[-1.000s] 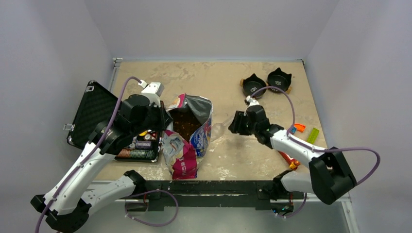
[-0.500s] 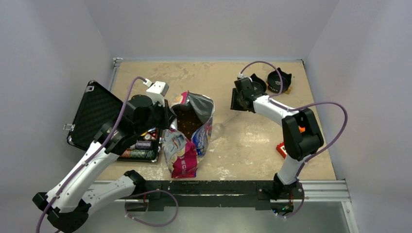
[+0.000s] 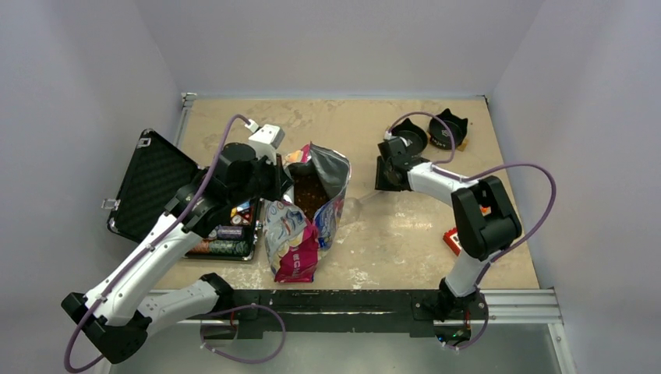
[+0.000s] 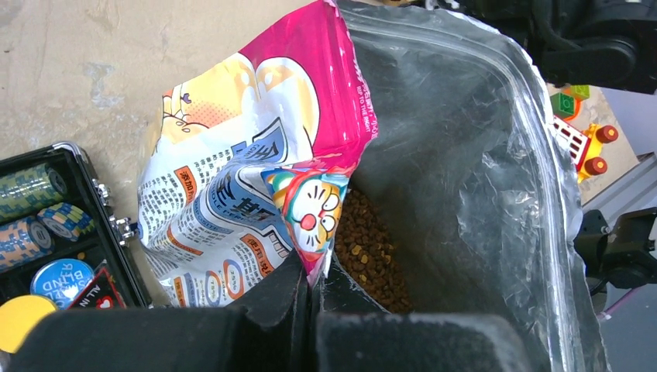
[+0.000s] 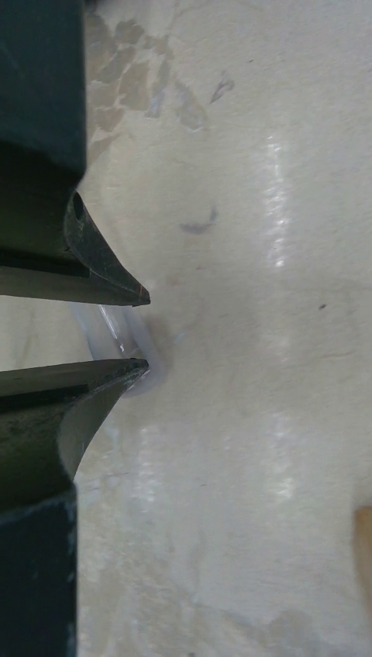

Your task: Serve the pet food

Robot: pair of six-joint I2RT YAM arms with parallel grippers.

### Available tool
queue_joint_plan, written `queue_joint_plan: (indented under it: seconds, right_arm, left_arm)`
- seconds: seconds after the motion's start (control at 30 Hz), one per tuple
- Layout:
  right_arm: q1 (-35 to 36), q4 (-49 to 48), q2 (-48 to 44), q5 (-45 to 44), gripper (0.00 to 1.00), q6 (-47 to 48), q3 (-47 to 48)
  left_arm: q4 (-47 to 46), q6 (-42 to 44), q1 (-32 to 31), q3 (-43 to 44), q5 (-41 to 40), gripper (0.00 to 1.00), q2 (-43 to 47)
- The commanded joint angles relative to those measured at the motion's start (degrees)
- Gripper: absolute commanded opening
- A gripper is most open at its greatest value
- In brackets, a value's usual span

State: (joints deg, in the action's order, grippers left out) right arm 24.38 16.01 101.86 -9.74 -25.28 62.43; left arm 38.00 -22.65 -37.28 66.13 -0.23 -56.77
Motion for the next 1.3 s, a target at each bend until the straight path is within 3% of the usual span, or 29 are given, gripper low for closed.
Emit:
queue_joint_plan:
  seconds: [0.0, 0.3, 0.5, 0.73, 0.87, 0.97, 1.03, 1.1, 1.27]
  right_arm:
    - [1.14, -0.27, -7.34, -0.43, 0.34, -4.46, -7.41]
    - [7.12, 2.52, -15.89, 3.32, 0.34, -15.90, -16.46]
    - [11.01, 2.17, -21.61, -0.82, 0.44, -17.04, -19.77]
    - [11.65, 7.68, -27.64, -0.49, 0.57, 2.00, -15.99]
    - [13.00, 8.90, -31.18, 6.91, 0.59, 17.80, -14.78]
    - [13.55, 16.15, -32.79, 12.82, 0.64, 30.31, -10.28]
    - [14.59, 16.65, -34.45, 13.22, 0.67, 39.62, -11.14]
    - [15.33, 16.01, -35.30, 10.21, 0.80, 46.94, -14.33]
    - [15.49, 13.39, -32.61, 9.38, 0.85, 56.98, -17.24]
  left_arm:
    - [-15.35, 3.89, 0.32, -0.10, -1.76, 0.00, 1.99]
    - [-14.36, 8.41, 0.91, -2.41, -5.30, 0.00, 6.40]
    - [-15.38, 8.99, 1.02, -4.26, -5.75, 0.00, 9.64]
    - [-15.62, 9.29, 1.36, -4.56, -5.66, 0.00, 10.76]
    - [-15.72, 8.95, 2.21, -4.82, -5.42, 0.00, 11.90]
    - [-16.17, 9.02, 2.59, -5.38, -5.46, 0.00, 13.07]
    - [-16.44, 9.20, 2.82, -5.77, -6.04, 0.00, 13.74]
    - [-16.59, 9.21, 2.96, -5.98, -6.64, 0.00, 14.26]
    - [-16.64, 9.21, 3.09, -6.23, -6.64, 0.00, 14.79]
